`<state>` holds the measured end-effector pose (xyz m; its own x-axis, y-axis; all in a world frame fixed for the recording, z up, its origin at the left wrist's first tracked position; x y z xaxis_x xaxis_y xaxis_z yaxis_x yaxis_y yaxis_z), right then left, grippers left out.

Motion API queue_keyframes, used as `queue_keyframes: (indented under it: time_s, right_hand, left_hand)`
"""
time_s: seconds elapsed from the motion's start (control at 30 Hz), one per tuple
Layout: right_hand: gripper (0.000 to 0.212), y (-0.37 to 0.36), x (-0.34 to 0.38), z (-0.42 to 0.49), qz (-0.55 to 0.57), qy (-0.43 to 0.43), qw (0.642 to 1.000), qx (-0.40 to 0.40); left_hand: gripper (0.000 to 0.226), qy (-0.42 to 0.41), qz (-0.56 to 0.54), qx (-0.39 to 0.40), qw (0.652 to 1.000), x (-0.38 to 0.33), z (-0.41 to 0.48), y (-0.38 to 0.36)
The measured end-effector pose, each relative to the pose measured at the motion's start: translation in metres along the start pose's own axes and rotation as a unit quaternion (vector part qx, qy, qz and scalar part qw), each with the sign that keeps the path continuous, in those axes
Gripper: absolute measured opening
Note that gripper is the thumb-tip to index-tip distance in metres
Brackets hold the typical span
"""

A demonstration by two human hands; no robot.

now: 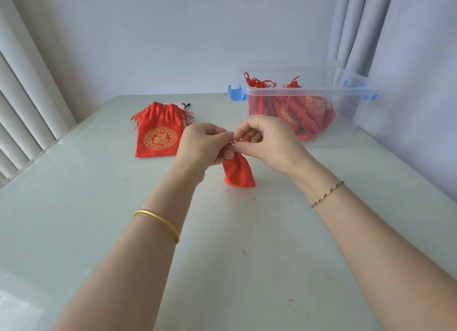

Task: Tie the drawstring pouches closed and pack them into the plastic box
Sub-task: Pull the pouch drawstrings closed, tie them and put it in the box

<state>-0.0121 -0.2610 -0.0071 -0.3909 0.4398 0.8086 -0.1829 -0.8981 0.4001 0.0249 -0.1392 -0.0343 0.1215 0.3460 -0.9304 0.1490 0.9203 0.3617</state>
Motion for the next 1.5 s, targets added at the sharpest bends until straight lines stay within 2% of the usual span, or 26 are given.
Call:
queue_keyframes:
  time_s: [0.17,0.27,0.33,0.4,0.47,0.57,0.67,0.77,1.0,1.23,1.5]
  right_hand:
    - [0.006,-0.004,0.015,-0.003,-0.092,0.066,0.994,0.004]
    - [0.007,-0.007,0.019,-0.003,-0.146,0.097,0.985,0.005]
    - [0.008,-0.006,0.018,-0.003,-0.160,0.093,0.983,-0.008]
    - [0.008,0.000,0.012,-0.002,-0.131,0.063,0.989,-0.032]
    - [0.010,0.007,-0.001,-0.002,-0.055,0.006,0.997,-0.058]
    - [0.014,0.013,-0.019,-0.002,0.058,-0.081,0.991,-0.085]
    - [0.014,0.014,-0.028,-0.003,0.124,-0.126,0.980,-0.096]
    - [0.018,0.014,-0.028,-0.004,0.143,-0.137,0.975,-0.097]
    - [0.021,0.012,-0.028,-0.004,0.164,-0.149,0.971,-0.091]
    - [0.021,0.009,-0.027,-0.005,0.184,-0.152,0.968,-0.078]
    - [0.016,0.000,-0.040,-0.005,0.292,-0.205,0.931,-0.072]
  left_hand:
    - [0.010,0.000,0.020,-0.029,0.999,-0.001,0.000,0.006]
    - [0.002,-0.011,0.021,-0.034,0.999,-0.005,-0.001,0.007]
    - [0.009,-0.008,-0.010,-0.028,1.000,-0.007,-0.001,0.009]
    - [0.013,-0.010,-0.041,-0.022,0.999,-0.011,-0.001,0.012]
    - [0.017,-0.019,-0.035,-0.032,0.999,-0.013,0.001,0.018]
    - [0.016,-0.058,0.016,-0.041,0.997,-0.023,0.000,0.023]
    - [0.019,-0.116,0.112,-0.016,0.987,-0.035,-0.005,0.014]
    - [0.019,-0.146,0.162,-0.013,0.976,-0.037,-0.007,0.005]
    - [0.019,-0.180,0.172,-0.016,0.968,-0.040,-0.011,0.000]
    - [0.016,-0.158,0.155,-0.011,0.975,-0.032,-0.006,0.001]
    - [0.025,-0.173,0.191,-0.023,0.966,-0.034,-0.009,-0.001]
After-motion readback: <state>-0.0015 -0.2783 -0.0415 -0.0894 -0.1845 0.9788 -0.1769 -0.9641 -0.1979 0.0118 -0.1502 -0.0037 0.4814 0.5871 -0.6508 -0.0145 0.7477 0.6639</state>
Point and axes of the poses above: each hand's wrist, its own z-axis towards the middle knuckle, its own y-axis out of the back of the hand, x = y × z, the point moved 8 cm from there along z, towards the middle knuckle, and after that the axes turned 12 degrees about z, right-handed, at the moved point
